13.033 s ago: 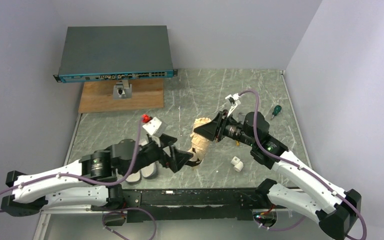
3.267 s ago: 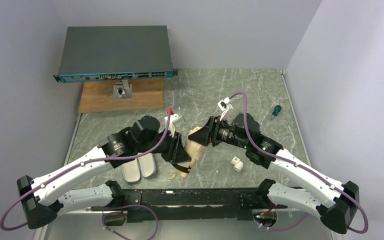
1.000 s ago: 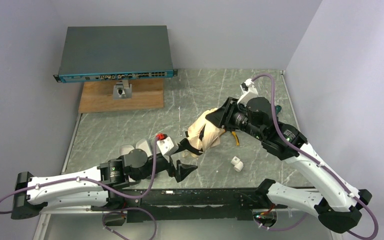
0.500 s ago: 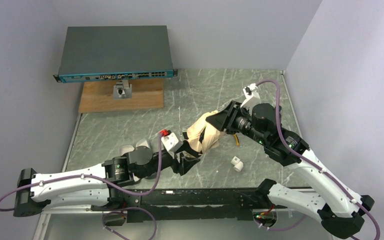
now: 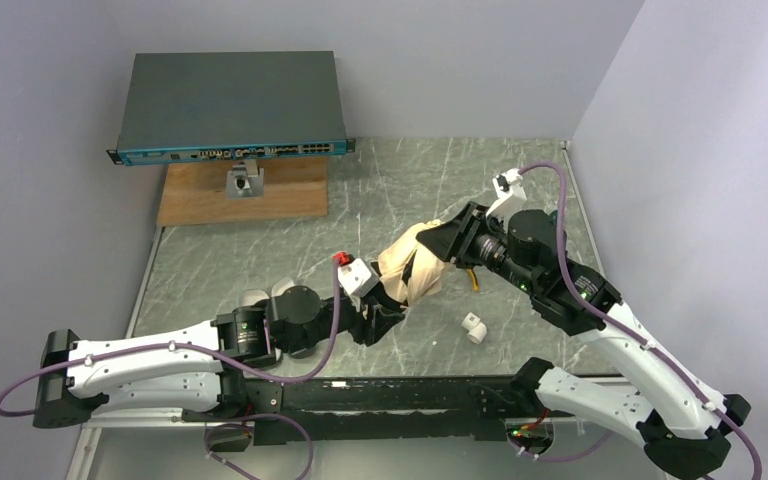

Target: Open the umbrella

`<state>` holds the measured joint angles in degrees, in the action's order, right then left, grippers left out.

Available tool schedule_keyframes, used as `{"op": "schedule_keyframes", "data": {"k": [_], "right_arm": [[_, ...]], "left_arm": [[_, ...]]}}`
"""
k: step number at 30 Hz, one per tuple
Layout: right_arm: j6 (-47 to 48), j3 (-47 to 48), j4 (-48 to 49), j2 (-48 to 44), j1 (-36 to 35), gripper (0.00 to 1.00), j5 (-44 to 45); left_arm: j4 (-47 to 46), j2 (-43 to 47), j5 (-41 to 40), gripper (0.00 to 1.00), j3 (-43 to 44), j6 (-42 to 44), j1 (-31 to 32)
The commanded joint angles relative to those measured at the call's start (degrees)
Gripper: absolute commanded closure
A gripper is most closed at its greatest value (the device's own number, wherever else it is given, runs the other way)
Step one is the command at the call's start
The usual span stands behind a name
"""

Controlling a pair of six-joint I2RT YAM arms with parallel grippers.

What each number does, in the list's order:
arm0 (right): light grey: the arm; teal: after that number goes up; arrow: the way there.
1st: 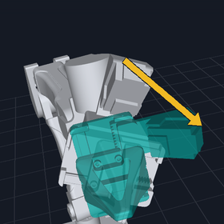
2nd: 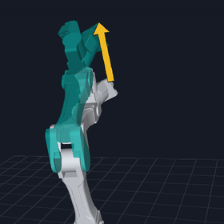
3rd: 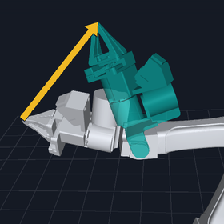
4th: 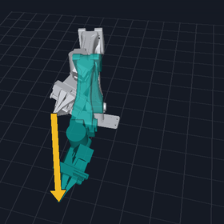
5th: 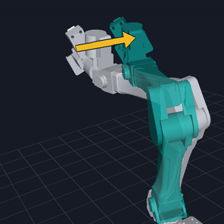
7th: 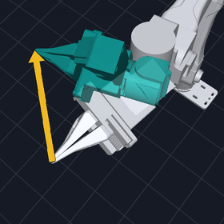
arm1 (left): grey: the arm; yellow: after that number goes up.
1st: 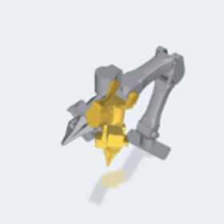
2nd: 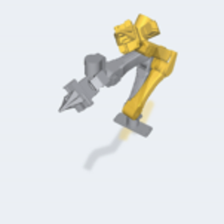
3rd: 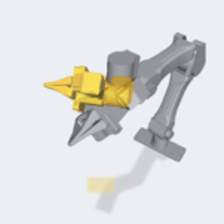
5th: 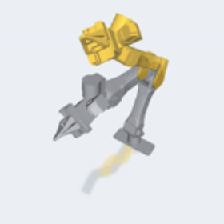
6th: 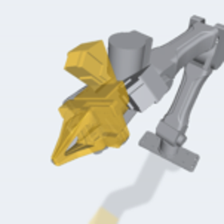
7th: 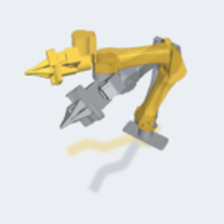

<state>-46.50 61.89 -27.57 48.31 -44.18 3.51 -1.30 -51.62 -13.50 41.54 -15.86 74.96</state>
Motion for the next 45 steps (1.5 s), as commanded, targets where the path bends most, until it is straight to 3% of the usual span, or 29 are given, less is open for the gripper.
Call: {"op": "schedule_keyframes", "data": {"k": [1,6,13,25,32,33,37,38,39,42,45], "right_arm": [[2.04,6.44,0.60,-1.12,-0.29,1.00,5.27],[6.61,11.81,-3.58,-0.86,0.09,1.00,14.22],[9.36,16.56,-6.54,-0.02,0.44,1.00,18.86],[13.86,21.13,-10.85,0.07,0.90,1.00,25.35],[16.10,24.63,-13.07,2.26,1.19,1.00,27.69],[16.75,25.64,-13.72,2.73,1.37,1.00,28.74],[18.69,28.82,-14.95,4.50,1.49,1.00,27.71],[18.21,28.97,-15.12,4.94,1.47,1.00,26.45],[17.61,28.80,-15.18,5.28,1.49,1.00,24.87],[15.35,27.46,-14.70,6.21,1.51,1.00,20.86],[13.78,26.79,-14.44,7.53,1.48,1.00,17.76]], "left_arm": [[3.25,1.24,-2.43,1.00,2.43,-2.74,0.10],[5.78,3.67,-2.17,1.00,0.87,-3.46,0.10],[10.33,7.74,-0.96,1.00,-1.84,-4.82,0.10],[32.94,16.23,-1.95,1.00,-5.59,-13.20,0.06],[43.66,13.21,-1.17,0.99,-3.04,-20.37,0.80],[44.94,12.24,-0.79,0.91,-2.58,-20.97,0.80],[42.55,11.00,2.02,0.42,-1.26,-20.79,0.85],[41.83,11.07,1.48,0.22,-0.57,-20.76,0.89],[40.90,11.17,0.85,0.10,0.74,-20.29,0.89],[36.65,10.95,-1.05,0.02,3.91,-17.71,0.86],[31.29,8.79,-2.94,0.01,7.04,-13.88,0.85]]}}
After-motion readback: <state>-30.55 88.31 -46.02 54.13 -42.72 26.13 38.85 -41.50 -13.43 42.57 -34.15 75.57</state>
